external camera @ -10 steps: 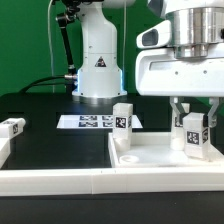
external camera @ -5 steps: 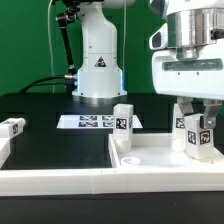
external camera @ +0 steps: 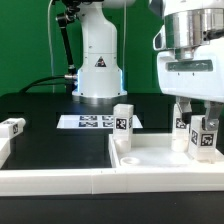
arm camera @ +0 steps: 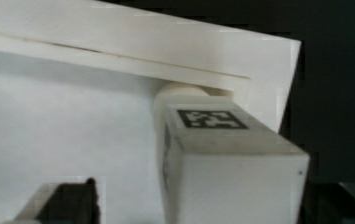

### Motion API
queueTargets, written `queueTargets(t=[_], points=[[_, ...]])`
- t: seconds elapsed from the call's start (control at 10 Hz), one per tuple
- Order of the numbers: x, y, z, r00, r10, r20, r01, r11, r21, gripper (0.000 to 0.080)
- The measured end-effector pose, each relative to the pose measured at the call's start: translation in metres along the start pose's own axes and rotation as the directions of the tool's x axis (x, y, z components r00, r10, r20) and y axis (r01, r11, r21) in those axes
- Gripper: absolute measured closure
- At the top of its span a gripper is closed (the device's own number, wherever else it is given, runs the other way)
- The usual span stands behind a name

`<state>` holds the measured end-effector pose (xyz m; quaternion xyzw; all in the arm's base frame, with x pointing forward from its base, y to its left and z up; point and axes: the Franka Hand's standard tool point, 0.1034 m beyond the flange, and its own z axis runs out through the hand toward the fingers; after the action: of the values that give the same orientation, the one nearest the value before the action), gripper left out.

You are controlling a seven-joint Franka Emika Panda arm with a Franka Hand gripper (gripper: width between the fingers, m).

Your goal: Assemble square table

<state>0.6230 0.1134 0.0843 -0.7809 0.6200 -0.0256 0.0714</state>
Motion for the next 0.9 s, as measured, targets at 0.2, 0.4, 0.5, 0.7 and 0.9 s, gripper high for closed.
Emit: queueTargets(t=[0.2, 0.4, 0.5, 0.7, 0.9], points=[[-0.0092, -0.0013, 0.0000, 0.982, -0.189, -0.014, 0.189, 0.982, -0.003, 0.0158], [-0.0119, -0.0035, 0.0004, 0.900, -0.436, -0.023, 0.436, 0.900, 0.005, 0.0151], [-0.0099, -0.0041, 0.0019, 0.819, -0.573, -0.031, 0.574, 0.819, 0.004, 0.0150], [-0.0087, -0.0044, 0.0029, 0.717, -0.697, -0.035, 0.697, 0.717, 0.000, 0.0150], [-0.0067, -0.0044, 0.0029, 0.595, -0.803, -0.036, 0.803, 0.595, -0.011, 0.0150]])
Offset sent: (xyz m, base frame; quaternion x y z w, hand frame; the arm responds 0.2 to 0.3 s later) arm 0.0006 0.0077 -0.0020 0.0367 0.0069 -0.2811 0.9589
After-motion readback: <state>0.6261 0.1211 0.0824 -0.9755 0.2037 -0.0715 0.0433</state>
